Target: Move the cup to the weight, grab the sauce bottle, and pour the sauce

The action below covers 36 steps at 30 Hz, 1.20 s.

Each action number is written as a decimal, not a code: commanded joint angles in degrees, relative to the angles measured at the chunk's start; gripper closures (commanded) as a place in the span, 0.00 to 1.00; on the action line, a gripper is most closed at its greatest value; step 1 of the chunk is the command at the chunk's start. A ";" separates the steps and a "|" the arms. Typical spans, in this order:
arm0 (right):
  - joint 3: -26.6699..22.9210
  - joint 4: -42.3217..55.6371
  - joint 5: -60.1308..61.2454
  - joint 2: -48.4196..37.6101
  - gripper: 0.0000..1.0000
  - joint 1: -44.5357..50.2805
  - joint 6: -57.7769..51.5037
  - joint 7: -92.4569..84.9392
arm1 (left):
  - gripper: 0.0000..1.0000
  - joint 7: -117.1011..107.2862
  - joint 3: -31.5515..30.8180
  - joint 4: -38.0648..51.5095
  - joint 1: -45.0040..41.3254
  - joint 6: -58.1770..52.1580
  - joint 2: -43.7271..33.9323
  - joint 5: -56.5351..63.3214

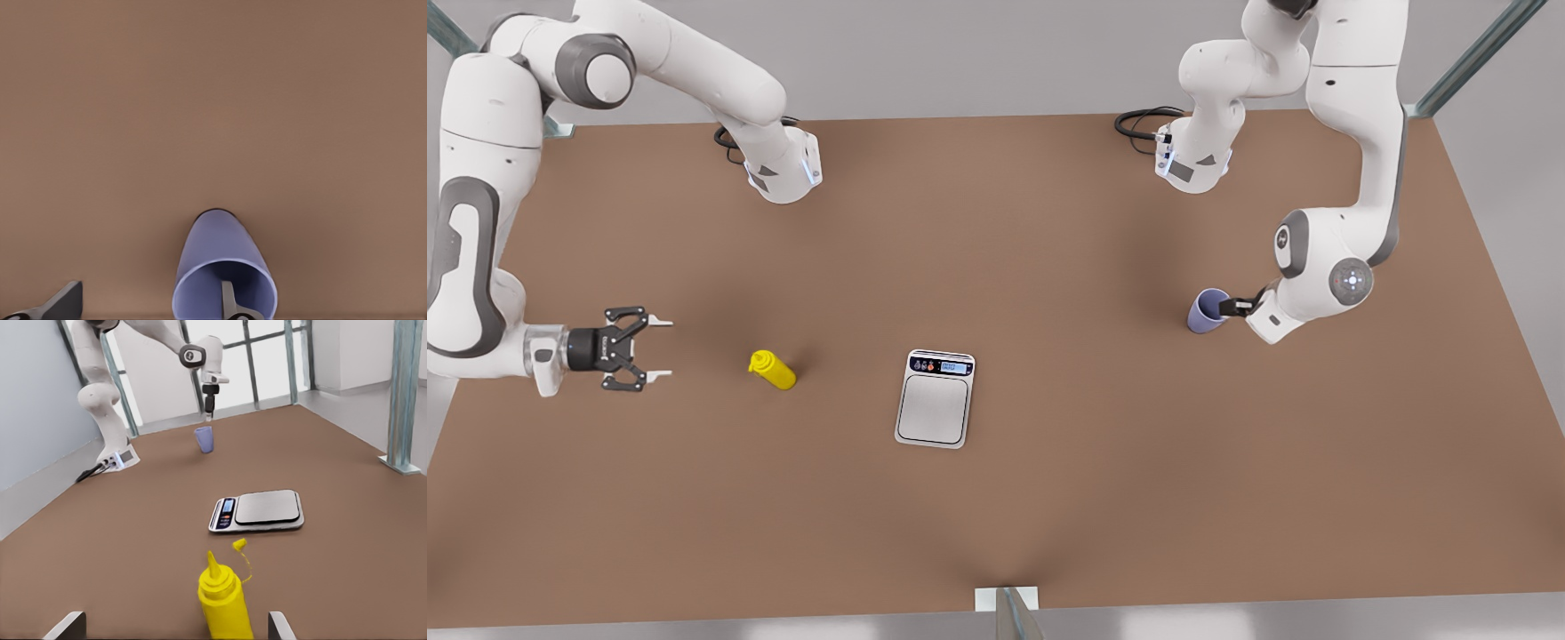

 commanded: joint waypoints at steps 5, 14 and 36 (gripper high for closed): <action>-0.26 -3.29 -1.17 2.46 0.00 -4.34 0.37 -6.42 | 0.00 0.00 0.00 -0.13 0.12 -0.46 1.05 -0.12; -0.17 -4.09 2.08 9.40 0.00 -0.57 8.12 -8.00 | 0.00 0.00 0.00 -0.04 0.12 -2.30 2.63 -0.12; -0.17 -6.63 7.97 10.28 0.00 7.26 16.38 -9.75 | 0.79 -0.09 -1.67 1.28 0.30 -0.28 8.17 -0.03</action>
